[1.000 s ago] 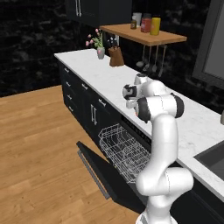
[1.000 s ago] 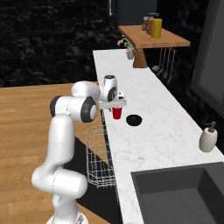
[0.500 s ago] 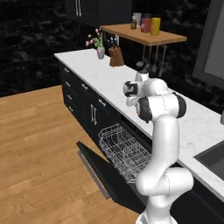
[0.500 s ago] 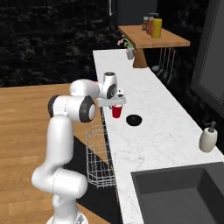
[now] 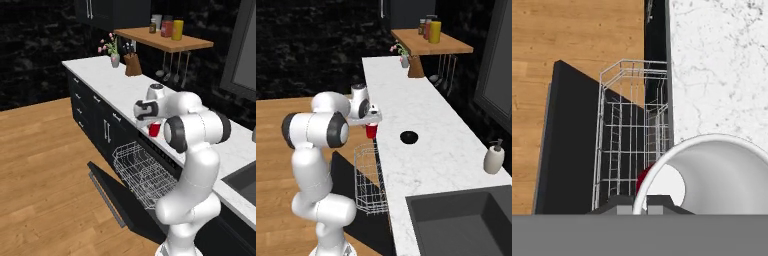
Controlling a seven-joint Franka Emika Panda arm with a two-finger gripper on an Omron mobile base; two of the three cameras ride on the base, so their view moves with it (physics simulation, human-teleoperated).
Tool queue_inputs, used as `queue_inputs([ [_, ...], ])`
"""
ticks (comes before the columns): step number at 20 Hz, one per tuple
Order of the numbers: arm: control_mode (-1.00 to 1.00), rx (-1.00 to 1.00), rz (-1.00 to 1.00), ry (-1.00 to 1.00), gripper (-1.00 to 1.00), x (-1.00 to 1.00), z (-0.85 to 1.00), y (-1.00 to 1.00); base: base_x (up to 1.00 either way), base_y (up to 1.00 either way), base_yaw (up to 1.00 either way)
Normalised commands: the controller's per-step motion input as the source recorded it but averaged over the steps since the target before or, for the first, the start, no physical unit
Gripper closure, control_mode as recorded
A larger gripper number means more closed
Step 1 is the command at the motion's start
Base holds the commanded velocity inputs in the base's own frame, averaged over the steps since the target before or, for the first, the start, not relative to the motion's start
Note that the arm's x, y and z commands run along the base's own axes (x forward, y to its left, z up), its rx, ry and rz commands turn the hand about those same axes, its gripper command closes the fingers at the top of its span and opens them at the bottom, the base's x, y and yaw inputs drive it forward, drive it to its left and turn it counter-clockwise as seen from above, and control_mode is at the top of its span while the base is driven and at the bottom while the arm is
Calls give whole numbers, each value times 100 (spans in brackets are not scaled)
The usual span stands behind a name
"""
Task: Pick up the cup and bowl from the counter, place them in the dishwasher, and close the dishwasher door.
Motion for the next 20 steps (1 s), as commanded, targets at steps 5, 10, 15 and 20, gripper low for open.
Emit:
queue_inputs([
  [5,-100,-5,0,-4,100,-98,-4,50,0,0,0],
  [10,-100,-11,-3,-1,100,-46,-57,80,0,0,0],
  [15,-100,-20,-6,1,100,-4,-69,70,0,0,0],
  [20,-100,-14,-3,8,100,26,-50,33,0,0,0],
])
